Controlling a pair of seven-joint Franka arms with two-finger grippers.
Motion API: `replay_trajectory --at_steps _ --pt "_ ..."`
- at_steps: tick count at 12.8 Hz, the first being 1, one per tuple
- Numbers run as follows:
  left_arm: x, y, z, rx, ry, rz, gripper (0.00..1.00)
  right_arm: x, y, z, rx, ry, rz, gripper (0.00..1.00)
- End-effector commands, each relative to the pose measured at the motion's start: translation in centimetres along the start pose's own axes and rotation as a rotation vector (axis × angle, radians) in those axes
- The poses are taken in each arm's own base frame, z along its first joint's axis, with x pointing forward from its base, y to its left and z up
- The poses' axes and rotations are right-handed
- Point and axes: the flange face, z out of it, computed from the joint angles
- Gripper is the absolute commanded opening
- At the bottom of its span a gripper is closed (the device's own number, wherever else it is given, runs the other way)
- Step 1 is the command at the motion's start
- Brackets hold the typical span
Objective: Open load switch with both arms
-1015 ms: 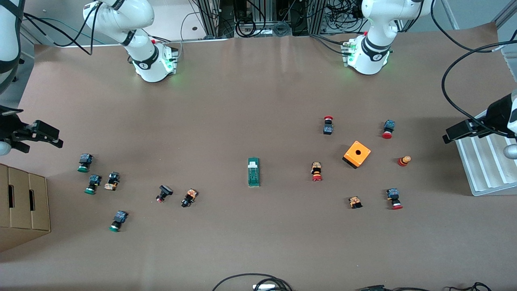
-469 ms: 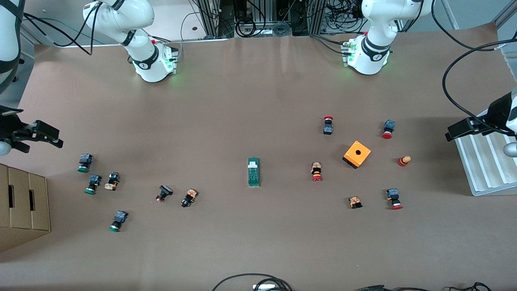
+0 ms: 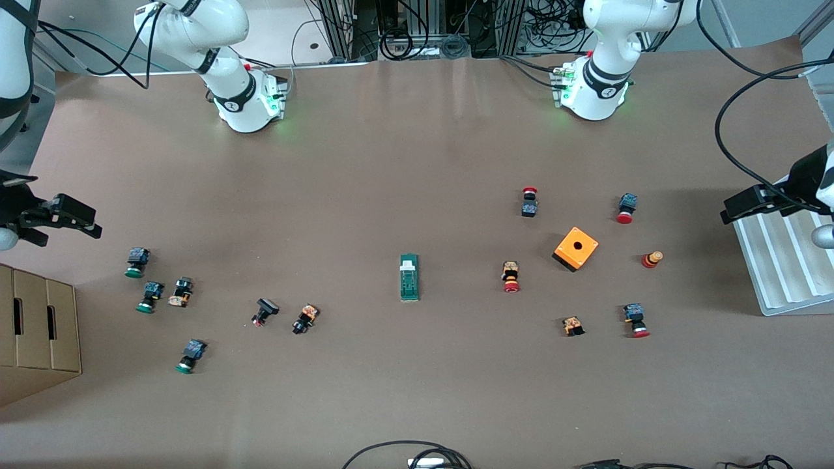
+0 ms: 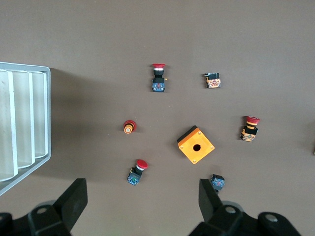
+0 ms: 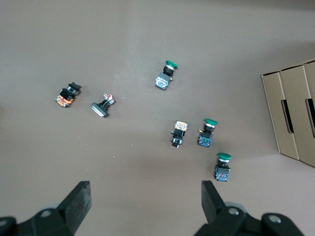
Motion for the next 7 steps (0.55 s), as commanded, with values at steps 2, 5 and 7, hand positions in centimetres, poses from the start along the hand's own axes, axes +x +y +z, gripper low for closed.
replay_trajectory --at_steps 2,5,7 --pt "-0.75 -0.28 -0.30 0.000 0.007 0.020 1.00 0.60 0.13 -0.24 -0.031 0.019 -0.007 1.00" --pt "-0.98 -0.37 -0.38 0.005 0.008 0.022 1.00 0.49 0.19 -0.22 -0.028 0.015 -0.005 1.00" --pt "-1.39 -0.44 -0.07 0.005 0.003 0.021 1.00 0.51 0.19 -0.12 -0.028 0.012 -0.005 1.00"
